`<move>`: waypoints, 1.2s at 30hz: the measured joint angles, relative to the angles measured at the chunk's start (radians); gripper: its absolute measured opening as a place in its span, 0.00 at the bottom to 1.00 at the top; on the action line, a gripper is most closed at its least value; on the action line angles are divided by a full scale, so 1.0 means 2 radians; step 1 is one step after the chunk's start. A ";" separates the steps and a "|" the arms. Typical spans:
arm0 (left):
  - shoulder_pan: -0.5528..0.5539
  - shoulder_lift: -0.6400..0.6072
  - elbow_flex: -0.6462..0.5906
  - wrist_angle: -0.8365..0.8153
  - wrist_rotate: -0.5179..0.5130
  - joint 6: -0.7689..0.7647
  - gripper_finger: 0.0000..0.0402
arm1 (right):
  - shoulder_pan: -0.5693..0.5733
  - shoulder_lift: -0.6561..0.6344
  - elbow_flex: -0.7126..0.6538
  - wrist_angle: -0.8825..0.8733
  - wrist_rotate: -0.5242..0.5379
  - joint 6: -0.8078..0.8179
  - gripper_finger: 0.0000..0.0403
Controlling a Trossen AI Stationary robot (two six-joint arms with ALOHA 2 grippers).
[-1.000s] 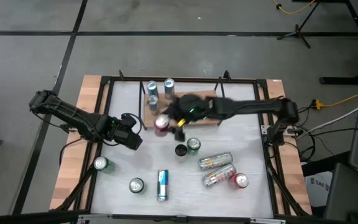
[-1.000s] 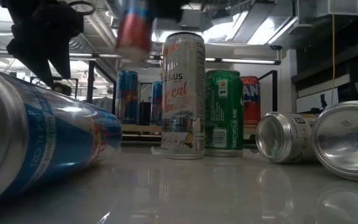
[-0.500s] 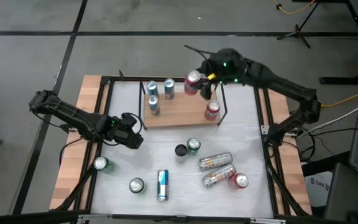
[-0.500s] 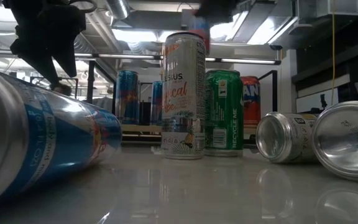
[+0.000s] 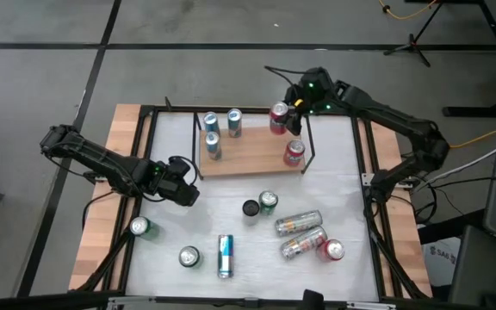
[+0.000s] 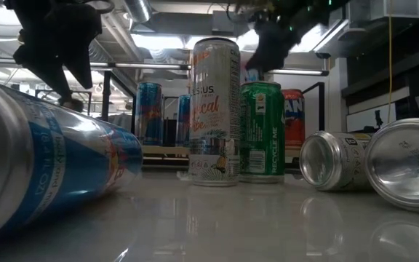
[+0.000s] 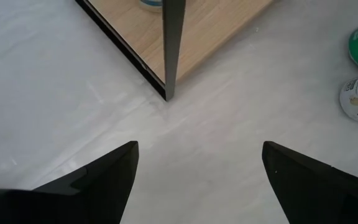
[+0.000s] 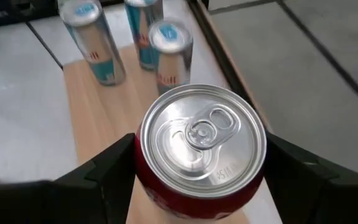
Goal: Sort soda cans
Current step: Put the orange soda can on the shelf and align with the other orange soda can
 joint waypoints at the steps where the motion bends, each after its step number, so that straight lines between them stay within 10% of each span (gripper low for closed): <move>1: 0.000 0.000 0.000 0.000 0.000 0.000 0.83 | -0.003 0.001 -0.013 0.013 -0.004 0.000 0.70; 36: 0.000 0.000 0.000 0.010 0.000 0.000 0.83 | -0.012 0.003 -0.145 0.127 -0.004 -0.011 0.75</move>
